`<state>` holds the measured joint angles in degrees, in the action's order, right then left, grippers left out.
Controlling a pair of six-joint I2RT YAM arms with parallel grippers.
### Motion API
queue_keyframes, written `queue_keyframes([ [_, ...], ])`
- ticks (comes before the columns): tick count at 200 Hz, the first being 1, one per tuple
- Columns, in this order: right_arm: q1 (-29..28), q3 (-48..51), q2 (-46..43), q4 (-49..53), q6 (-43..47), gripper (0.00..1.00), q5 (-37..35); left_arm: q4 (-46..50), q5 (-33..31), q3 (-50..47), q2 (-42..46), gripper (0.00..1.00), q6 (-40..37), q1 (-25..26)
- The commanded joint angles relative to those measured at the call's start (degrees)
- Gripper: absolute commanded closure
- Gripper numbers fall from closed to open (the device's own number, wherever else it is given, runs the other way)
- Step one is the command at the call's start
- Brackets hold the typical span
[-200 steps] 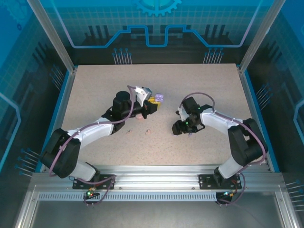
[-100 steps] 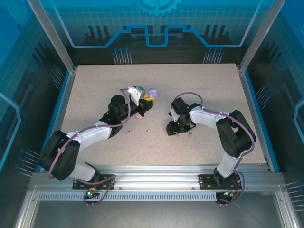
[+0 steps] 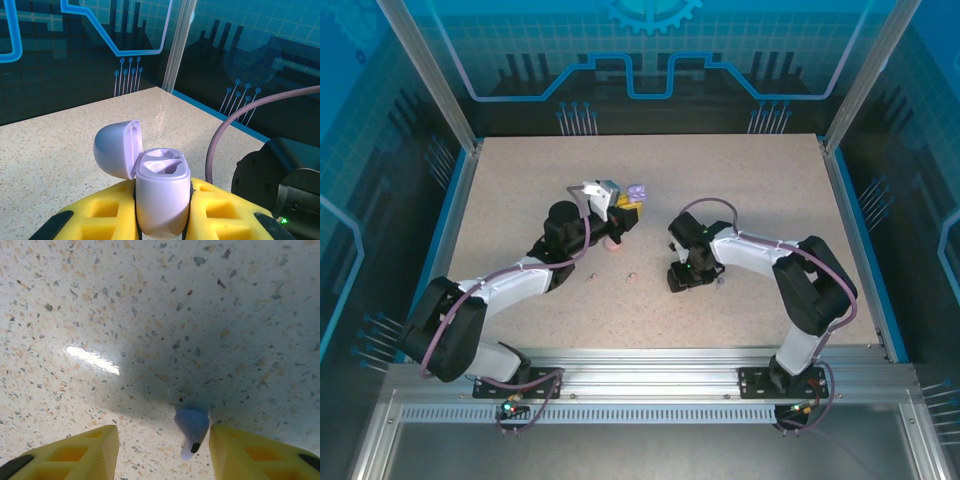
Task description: Insert the wireless bluetooth earbuds into the charging case
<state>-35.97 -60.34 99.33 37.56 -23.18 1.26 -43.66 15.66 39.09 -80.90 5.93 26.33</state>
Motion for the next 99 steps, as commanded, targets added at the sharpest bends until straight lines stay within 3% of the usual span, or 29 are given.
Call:
queue_keyframes([
  [1, -0.8, -1.9, 0.0, 3.8, -1.0, 0.50, -2.4, -1.6, 0.1, -0.8, 1.8, 1.00, 0.4, -0.7],
  [99, -1.7, -5.3, 5.0, 5.7, -2.1, 0.60, -4.6, -0.7, 1.2, -0.6, 1.8, 1.00, 0.8, -0.8],
])
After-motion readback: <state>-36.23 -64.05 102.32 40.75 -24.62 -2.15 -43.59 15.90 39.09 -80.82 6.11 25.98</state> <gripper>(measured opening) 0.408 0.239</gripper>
